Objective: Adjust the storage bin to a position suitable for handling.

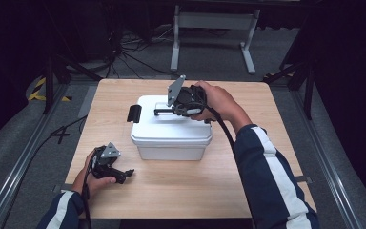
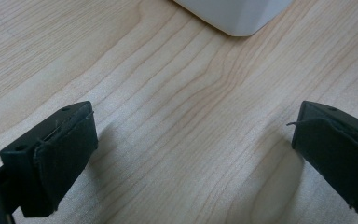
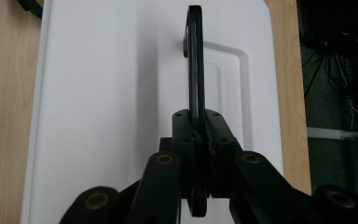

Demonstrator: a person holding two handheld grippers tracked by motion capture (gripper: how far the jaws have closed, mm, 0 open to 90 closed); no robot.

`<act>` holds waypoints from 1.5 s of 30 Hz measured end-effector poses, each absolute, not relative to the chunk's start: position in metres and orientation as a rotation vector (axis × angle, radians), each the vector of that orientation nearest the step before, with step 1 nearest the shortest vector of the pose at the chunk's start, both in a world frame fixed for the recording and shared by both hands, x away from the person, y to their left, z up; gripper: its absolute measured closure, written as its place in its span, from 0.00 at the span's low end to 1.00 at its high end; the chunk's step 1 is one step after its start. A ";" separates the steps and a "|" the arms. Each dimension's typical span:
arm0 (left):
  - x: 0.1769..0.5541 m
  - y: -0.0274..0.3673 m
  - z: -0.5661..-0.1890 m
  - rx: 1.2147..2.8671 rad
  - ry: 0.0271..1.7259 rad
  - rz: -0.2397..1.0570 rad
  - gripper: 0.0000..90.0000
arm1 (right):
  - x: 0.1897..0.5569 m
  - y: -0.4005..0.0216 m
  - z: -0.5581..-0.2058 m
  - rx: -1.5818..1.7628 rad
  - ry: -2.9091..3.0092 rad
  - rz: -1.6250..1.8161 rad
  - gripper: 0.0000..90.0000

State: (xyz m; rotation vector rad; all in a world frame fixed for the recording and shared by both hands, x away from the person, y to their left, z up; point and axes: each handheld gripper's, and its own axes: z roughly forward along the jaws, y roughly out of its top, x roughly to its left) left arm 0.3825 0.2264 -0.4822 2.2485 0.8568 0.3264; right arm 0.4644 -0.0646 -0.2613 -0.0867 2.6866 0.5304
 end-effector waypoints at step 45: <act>0.382 0.226 -0.482 2.249 0.858 0.324 0.01 | 0.453 -0.120 -0.234 -0.016 2.634 0.562 0.94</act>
